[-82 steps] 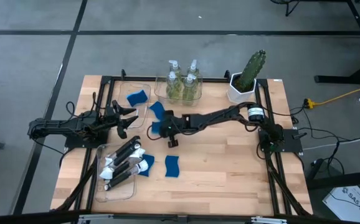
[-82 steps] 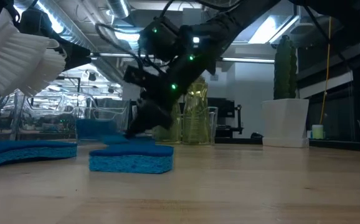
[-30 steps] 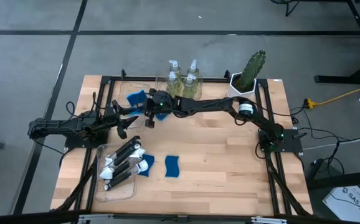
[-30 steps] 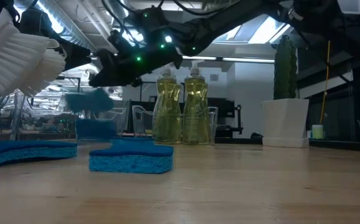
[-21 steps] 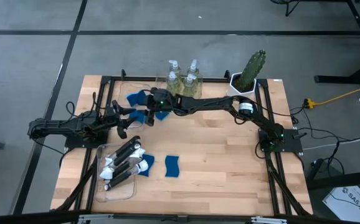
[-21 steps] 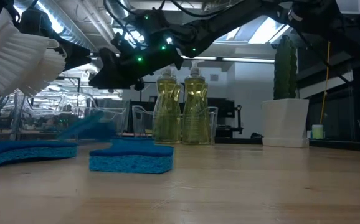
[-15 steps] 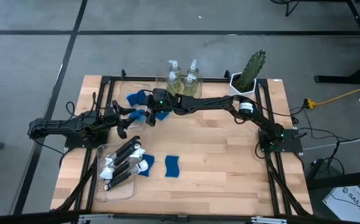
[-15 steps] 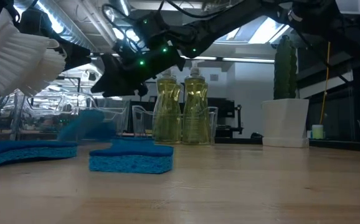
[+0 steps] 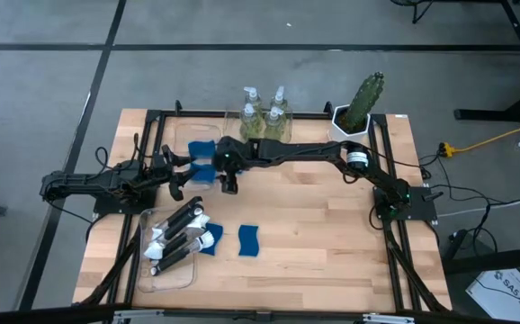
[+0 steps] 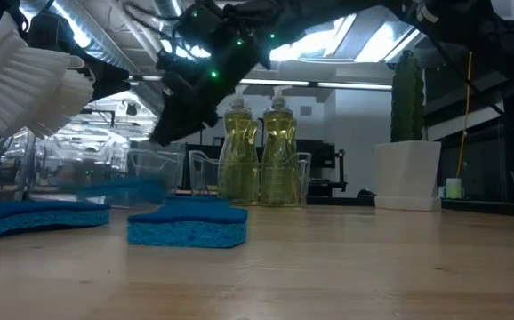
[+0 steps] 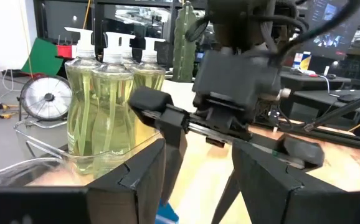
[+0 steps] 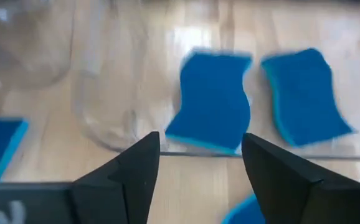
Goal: Pick & Place Kitchen Sink Supplies
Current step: Put the blue sponge into the top left transparent bin
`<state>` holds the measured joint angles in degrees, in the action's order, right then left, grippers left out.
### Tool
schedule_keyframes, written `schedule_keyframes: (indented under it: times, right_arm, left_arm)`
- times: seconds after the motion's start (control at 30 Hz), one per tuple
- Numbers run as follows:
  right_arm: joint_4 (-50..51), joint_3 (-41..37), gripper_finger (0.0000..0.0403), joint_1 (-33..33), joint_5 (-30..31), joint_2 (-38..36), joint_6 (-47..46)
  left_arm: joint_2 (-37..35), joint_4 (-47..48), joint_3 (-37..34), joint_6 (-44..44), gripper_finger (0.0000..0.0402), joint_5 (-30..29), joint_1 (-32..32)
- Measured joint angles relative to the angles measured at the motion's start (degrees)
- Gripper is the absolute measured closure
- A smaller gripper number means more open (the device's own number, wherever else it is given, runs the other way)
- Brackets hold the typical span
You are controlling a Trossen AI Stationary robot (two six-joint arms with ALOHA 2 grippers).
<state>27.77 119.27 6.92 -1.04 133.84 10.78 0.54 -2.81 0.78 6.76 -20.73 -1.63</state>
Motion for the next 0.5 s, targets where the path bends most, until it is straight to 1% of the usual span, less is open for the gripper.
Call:
schedule_keyframes:
  times: [0.1, 0.23, 0.4, 0.5]
  right_arm:
    - [3.5, 0.1, 0.0187, 0.0, 0.0, 0.1, -0.5]
    - [3.1, 0.4, 0.0197, -0.2, -0.1, 0.1, 0.2]
    - [3.0, 3.3, 0.0206, -0.3, -0.1, 0.3, 1.9]
    - [8.1, 6.7, 0.0210, -0.3, -0.1, 0.3, 2.8]
  left_arm:
    - [0.0, 0.0, 0.0, 0.0, 0.0222, 0.0, 0.0]
    - [0.0, 0.0, 0.0, 0.0, 0.0222, 0.0, 0.0]
    - [0.0, 0.0, 0.0, 0.0, 0.0221, 0.0, 0.0]
    - [0.0, 0.0, 0.0, 0.0, 0.0222, 0.0, 0.0]
